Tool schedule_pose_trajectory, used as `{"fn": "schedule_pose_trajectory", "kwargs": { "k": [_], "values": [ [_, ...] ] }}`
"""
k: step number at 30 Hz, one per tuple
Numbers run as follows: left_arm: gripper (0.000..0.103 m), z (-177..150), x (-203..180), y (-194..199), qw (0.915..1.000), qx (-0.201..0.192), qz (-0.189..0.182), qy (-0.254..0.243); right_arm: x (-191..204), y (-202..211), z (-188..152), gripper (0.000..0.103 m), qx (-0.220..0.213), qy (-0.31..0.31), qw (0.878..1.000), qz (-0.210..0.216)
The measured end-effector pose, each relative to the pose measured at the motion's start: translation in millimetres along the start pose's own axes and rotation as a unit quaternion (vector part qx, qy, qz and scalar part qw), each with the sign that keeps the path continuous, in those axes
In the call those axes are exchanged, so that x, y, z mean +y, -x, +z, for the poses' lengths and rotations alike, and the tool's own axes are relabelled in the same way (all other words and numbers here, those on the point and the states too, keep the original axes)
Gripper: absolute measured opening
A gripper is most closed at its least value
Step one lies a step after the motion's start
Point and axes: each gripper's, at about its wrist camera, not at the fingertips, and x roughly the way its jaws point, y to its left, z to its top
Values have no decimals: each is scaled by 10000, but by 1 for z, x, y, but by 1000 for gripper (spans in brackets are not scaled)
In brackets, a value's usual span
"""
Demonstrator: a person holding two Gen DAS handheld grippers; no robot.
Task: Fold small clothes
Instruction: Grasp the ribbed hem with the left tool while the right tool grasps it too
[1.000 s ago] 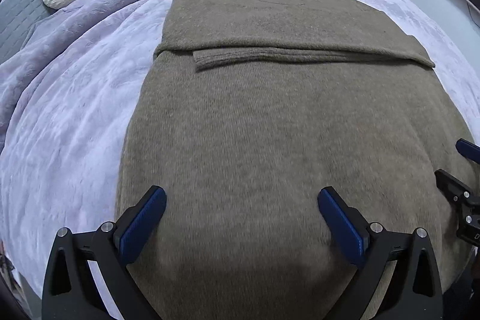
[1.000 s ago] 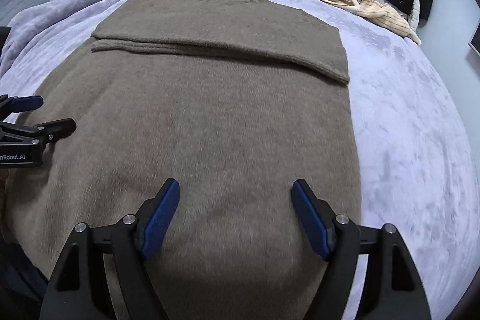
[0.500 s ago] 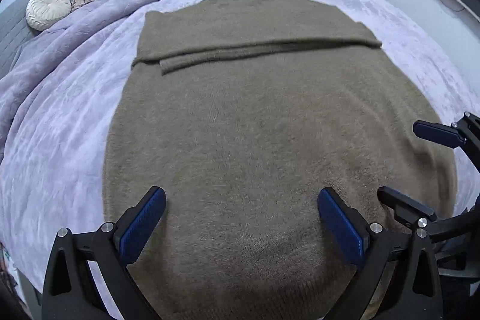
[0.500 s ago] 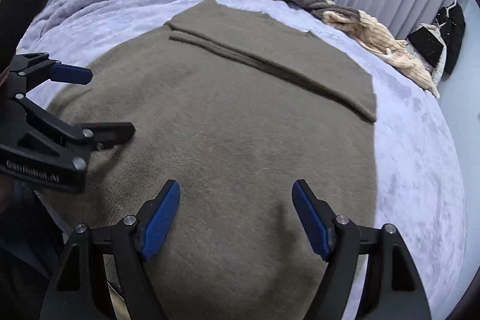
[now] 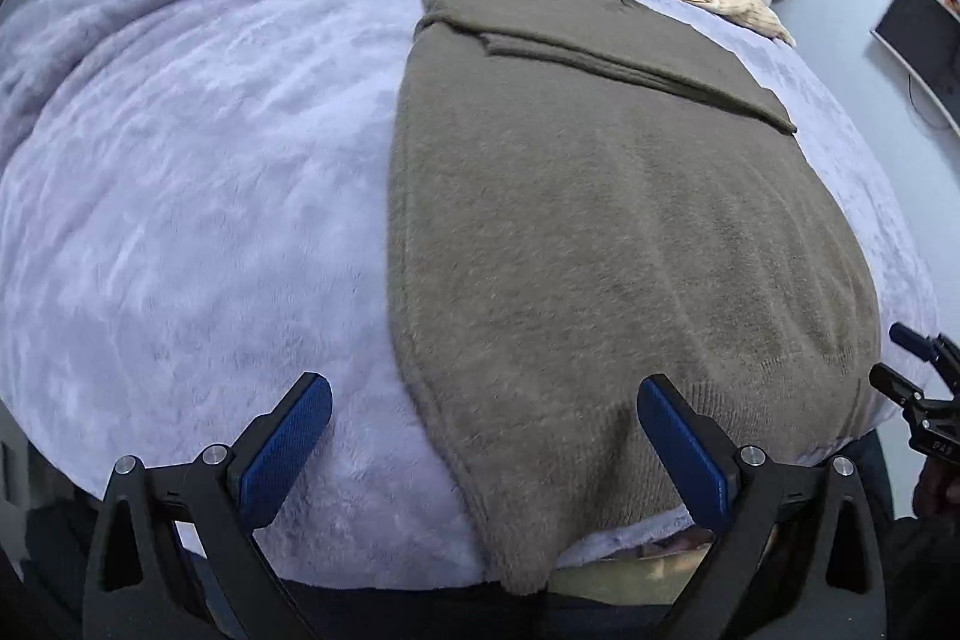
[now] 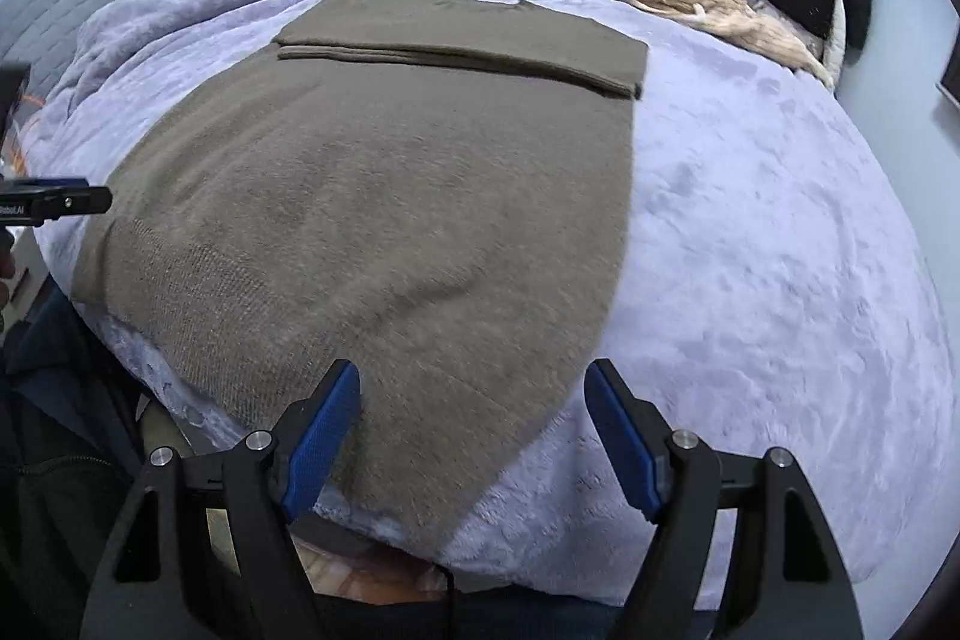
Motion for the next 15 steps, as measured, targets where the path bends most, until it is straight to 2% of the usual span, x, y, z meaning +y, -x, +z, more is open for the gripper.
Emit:
{"fn": "schedule_pose_trajectory", "kwargs": {
  "k": [3,5,9,11,13,15],
  "values": [
    [102,-9,10,-13,9983,315,-345,347,-17,-10,-7,80,230,-334,9990,206],
    [102,-12,4,-17,9971,359,-577,336,-23,-20,-13,80,380,-615,9962,492],
    [102,-17,-17,-21,9954,479,-803,217,-24,-30,-12,81,306,-928,9912,892],
    [102,-17,-22,-21,9941,480,-932,278,-21,-31,-12,77,242,-961,9876,1218],
    [100,-14,-24,-20,9940,416,-950,349,-16,-36,-10,71,228,-952,9865,1316],
    [79,-12,-21,-18,9956,328,-729,498,-16,-38,-9,61,230,-982,9870,1250]
  ]
}}
